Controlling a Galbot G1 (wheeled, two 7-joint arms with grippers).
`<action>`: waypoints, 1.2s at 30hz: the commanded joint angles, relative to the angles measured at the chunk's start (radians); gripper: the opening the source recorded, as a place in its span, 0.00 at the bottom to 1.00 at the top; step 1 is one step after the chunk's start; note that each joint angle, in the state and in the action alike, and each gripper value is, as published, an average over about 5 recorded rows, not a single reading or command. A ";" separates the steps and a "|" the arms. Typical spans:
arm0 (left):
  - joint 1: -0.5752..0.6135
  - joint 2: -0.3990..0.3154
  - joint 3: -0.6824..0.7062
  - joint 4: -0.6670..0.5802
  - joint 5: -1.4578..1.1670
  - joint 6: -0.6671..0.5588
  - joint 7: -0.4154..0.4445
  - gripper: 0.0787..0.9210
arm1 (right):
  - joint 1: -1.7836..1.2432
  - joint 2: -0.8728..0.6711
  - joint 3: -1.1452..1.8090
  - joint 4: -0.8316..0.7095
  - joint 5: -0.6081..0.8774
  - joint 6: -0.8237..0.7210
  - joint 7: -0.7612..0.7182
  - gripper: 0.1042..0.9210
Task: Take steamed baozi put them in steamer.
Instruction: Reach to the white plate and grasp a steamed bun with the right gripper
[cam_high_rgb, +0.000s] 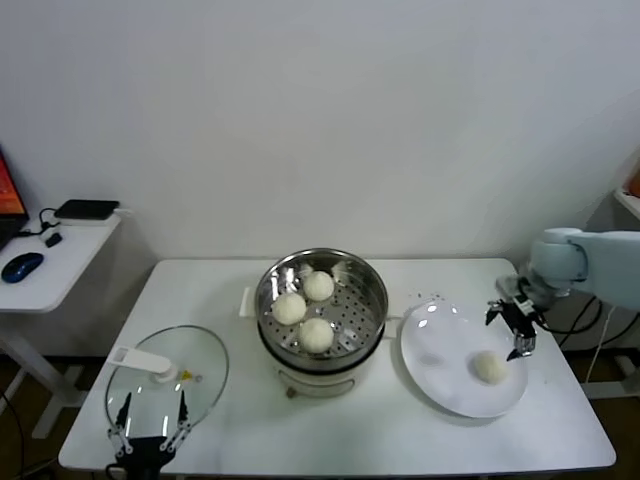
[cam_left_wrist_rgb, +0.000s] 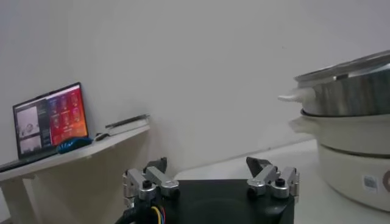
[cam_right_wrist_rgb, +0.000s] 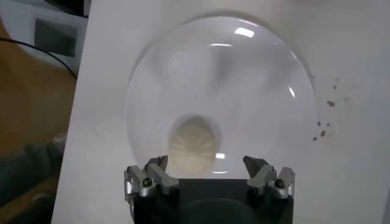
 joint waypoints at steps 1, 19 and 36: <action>0.006 0.001 0.001 -0.001 0.006 -0.002 0.000 0.88 | -0.146 -0.071 0.104 -0.008 -0.084 -0.047 0.060 0.88; 0.010 0.000 0.001 0.005 0.011 -0.006 -0.001 0.88 | -0.316 -0.067 0.214 -0.056 -0.142 -0.054 0.076 0.88; 0.004 -0.004 0.000 0.007 0.012 -0.011 -0.002 0.88 | -0.302 -0.049 0.225 -0.062 -0.148 -0.047 0.083 0.77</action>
